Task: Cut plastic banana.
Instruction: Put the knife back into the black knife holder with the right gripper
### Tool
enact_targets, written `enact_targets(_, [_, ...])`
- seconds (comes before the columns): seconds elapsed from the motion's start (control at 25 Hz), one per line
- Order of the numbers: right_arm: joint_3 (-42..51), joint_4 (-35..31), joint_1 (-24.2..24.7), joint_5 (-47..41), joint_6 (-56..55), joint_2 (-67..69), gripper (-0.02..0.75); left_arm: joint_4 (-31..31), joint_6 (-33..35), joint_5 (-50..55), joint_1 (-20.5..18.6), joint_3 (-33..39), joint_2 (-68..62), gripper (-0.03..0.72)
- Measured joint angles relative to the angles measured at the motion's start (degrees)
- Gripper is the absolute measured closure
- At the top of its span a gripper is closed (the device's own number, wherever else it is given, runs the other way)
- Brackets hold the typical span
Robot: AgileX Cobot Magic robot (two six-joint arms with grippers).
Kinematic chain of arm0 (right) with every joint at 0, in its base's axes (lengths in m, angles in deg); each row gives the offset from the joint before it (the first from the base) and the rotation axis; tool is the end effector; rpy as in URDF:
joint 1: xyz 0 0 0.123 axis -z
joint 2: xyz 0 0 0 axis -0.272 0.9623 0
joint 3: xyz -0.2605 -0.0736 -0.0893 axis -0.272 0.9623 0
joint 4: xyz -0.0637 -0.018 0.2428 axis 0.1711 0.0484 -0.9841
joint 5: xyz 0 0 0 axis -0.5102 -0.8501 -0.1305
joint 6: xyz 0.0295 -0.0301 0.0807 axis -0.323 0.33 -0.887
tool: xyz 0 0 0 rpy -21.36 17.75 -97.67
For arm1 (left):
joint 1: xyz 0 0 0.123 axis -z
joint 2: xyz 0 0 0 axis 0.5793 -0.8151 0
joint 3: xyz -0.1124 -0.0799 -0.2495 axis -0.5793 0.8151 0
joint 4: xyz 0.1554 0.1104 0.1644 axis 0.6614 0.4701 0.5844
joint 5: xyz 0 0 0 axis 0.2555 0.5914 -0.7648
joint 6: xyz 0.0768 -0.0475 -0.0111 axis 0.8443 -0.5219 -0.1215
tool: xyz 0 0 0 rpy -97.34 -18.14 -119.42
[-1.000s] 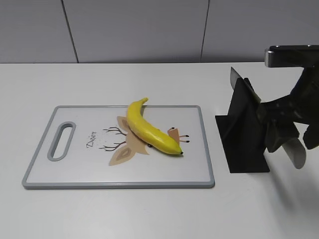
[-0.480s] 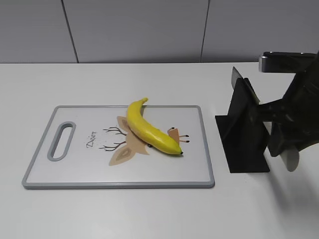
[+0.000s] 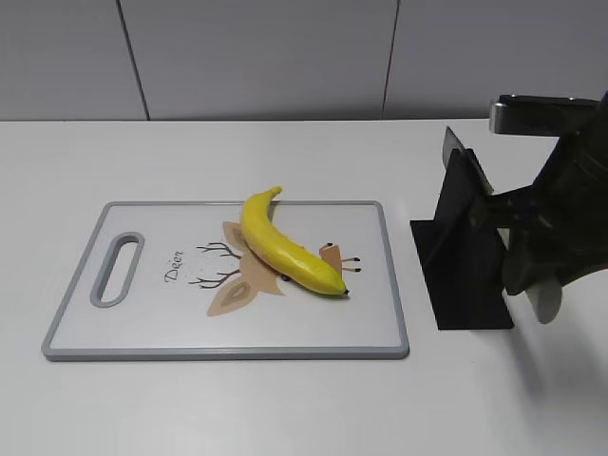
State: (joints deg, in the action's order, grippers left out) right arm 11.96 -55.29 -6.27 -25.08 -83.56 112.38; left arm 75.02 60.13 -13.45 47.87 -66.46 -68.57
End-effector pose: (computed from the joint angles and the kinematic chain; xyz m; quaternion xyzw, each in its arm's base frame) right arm 0.2462 0.1116 0.2354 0.0016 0.9960 0.0805 0.0379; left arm -0.0051 0.0076 0.2737 0.1081 0.8536 -0.0059 0.5095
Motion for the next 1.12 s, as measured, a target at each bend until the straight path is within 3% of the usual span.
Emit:
enact_targets(0.2, [0.00,-0.81,0.00,0.46,1.12,0.00,0.239,0.00,0.00,0.00,0.00,0.00,0.00,0.167])
enact_targets(0.32, [0.00,-0.87,0.00,0.28,1.40,0.00,0.144,0.00,0.00,0.00,0.00,0.00,0.00,0.167])
enact_targets(0.52, [0.00,-1.92,0.00,-2.76,5.31,-1.72,0.123,0.00,0.00,0.00,0.00,0.00,0.00,0.167])
enact_targets(0.8, [-0.07,-2.21,0.00,-6.91,15.22,-16.55,0.153,0.00,0.00,0.00,0.00,0.00,0.00,0.161])
enact_targets(1.12, [7.92,-1.82,0.00,-4.21,22.50,-33.70,0.153,-0.07,0.00,0.00,0.00,0.00,0.00,0.041])
